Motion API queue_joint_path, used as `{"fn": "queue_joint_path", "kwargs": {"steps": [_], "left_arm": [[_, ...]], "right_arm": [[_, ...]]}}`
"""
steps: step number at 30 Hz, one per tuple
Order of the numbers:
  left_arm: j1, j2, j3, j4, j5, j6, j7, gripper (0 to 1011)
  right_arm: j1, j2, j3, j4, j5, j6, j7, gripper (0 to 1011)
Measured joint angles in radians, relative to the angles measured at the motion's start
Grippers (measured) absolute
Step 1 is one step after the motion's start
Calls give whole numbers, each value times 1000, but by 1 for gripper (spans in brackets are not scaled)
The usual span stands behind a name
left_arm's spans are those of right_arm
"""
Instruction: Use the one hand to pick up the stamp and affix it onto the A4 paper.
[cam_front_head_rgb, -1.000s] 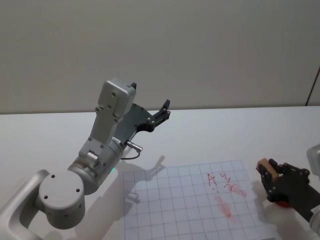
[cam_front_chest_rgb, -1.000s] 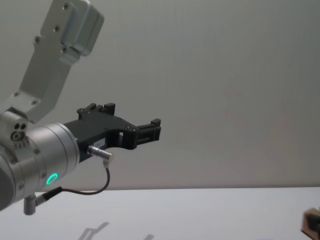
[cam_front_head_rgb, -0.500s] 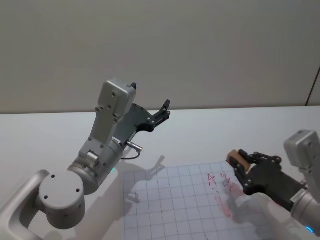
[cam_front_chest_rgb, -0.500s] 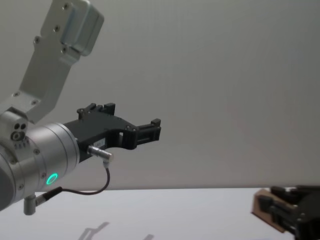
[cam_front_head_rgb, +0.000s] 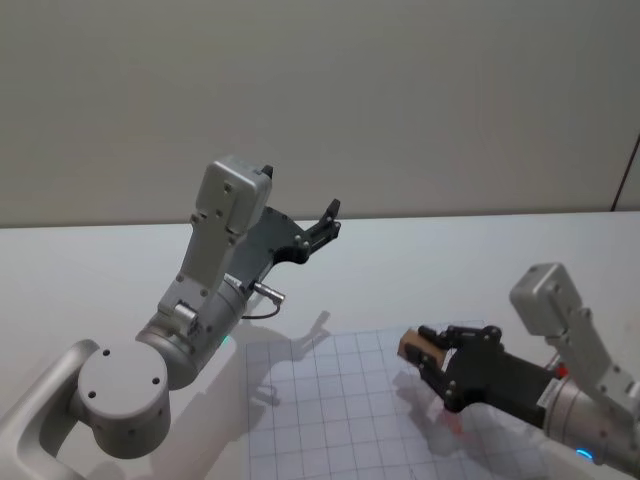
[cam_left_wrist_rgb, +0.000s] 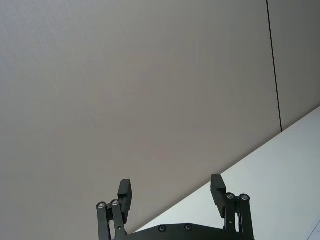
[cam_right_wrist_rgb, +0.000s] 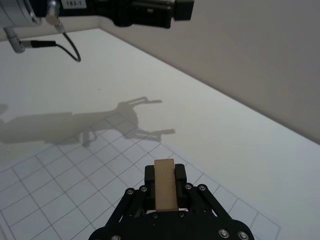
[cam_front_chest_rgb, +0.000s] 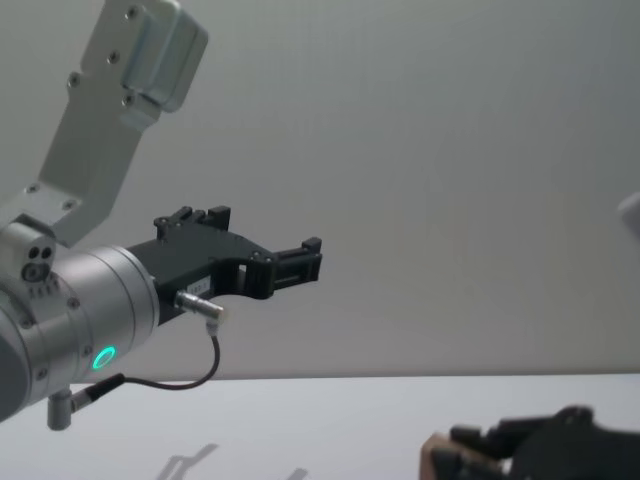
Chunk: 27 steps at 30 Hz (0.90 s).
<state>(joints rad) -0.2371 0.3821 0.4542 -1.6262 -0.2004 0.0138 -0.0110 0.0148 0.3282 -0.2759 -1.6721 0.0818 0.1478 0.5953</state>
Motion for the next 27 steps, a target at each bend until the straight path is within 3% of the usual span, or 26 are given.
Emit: {"fn": "queue_joint_path", "kwargs": {"steps": [6,11,27], "left_arm": [[0,0,0,0,0,0,0,1001],[0,0,0,0,0,0,0,1001],[0,0,0,0,0,0,0,1001]], "right_arm": [[45,-16,-17,76,-25,34,97,216],[68,-21,-26,125,-51,60,145,216],[115,-26,-39,205,-84,78,214,216]]}}
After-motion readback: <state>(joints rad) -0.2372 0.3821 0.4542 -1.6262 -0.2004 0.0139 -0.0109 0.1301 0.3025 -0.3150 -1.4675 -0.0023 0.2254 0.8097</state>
